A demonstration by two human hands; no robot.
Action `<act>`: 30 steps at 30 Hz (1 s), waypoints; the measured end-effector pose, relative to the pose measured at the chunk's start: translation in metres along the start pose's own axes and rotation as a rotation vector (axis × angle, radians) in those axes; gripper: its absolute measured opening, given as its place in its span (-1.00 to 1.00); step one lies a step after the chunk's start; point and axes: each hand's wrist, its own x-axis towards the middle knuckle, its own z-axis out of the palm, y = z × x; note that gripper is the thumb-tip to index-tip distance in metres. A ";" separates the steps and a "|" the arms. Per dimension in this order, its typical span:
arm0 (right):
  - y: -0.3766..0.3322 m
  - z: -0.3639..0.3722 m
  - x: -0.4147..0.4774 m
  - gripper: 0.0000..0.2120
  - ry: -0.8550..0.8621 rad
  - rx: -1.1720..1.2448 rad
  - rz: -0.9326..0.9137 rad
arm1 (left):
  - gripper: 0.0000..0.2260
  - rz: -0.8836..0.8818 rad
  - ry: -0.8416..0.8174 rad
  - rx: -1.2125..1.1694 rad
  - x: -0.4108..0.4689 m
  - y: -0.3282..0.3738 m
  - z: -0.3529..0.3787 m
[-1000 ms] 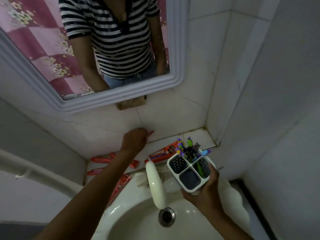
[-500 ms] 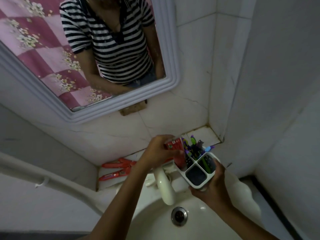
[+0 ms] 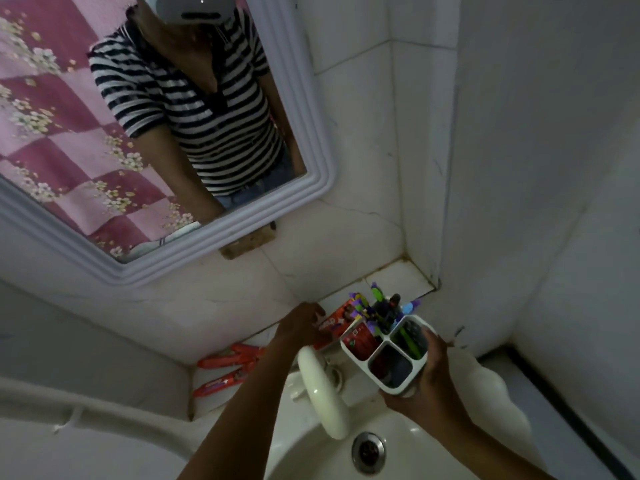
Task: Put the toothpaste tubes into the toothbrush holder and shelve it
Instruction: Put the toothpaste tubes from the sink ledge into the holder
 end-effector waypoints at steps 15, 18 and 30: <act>0.001 0.001 -0.001 0.23 -0.021 -0.046 0.015 | -0.84 0.003 0.355 -0.252 -0.076 0.021 -0.090; 0.000 0.000 -0.001 0.25 -0.024 -0.049 0.030 | -0.90 0.157 0.580 -0.442 -0.123 0.039 -0.111; -0.013 -0.006 -0.003 0.37 -0.076 -0.101 0.026 | -0.86 0.300 0.195 -0.303 -0.110 0.147 -0.048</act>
